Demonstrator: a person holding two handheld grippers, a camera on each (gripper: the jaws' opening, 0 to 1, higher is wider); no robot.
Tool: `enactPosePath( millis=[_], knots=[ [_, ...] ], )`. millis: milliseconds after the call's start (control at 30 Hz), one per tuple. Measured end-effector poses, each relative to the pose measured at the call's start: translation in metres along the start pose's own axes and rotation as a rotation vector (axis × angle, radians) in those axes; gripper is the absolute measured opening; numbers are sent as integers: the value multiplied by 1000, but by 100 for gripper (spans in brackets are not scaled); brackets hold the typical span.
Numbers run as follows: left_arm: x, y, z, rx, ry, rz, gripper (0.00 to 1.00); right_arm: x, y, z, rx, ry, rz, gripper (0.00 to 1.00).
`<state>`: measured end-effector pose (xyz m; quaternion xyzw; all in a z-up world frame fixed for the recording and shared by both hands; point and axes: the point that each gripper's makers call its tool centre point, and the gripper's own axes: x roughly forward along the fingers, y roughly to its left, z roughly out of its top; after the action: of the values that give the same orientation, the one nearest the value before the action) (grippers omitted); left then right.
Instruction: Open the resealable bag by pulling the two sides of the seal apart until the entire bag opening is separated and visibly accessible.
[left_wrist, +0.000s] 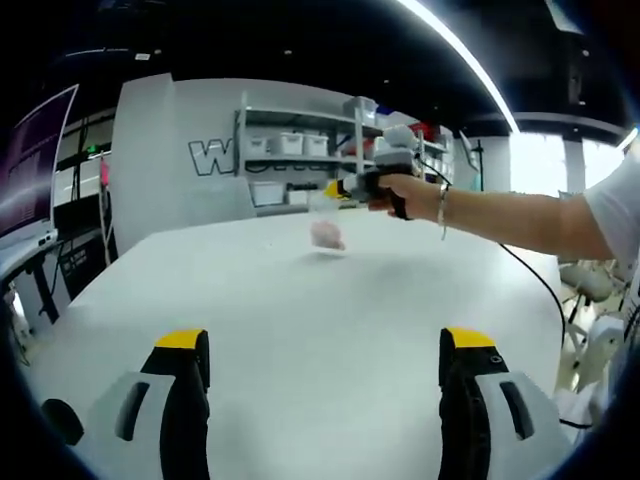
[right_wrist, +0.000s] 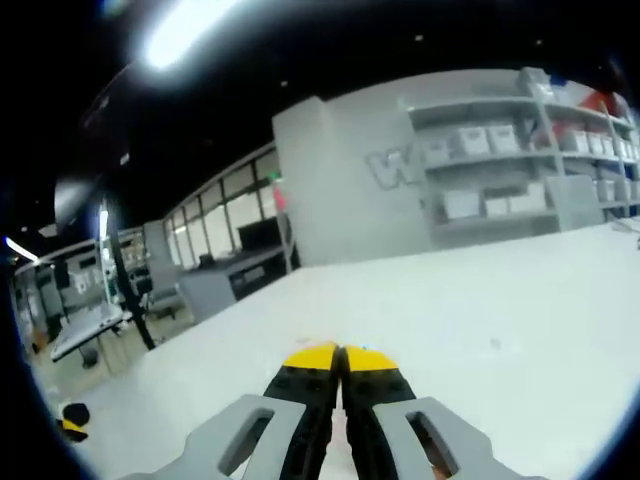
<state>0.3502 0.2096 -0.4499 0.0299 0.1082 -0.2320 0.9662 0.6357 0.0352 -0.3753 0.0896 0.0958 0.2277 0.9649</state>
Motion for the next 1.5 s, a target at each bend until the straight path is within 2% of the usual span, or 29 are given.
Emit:
enactPosePath(
  millis=[667,1167,1500],
  knots=[
    [2,1,-1,6,6,-4,93,12,-5,5,-26,5,-20,0],
    [3,3,-2,6,4,-7,92,24,-1,-8,-49,28,-18,0],
    [4,1,-1,11,1,-9,92,25,3,-13,-59,39,-6,0]
  ],
)
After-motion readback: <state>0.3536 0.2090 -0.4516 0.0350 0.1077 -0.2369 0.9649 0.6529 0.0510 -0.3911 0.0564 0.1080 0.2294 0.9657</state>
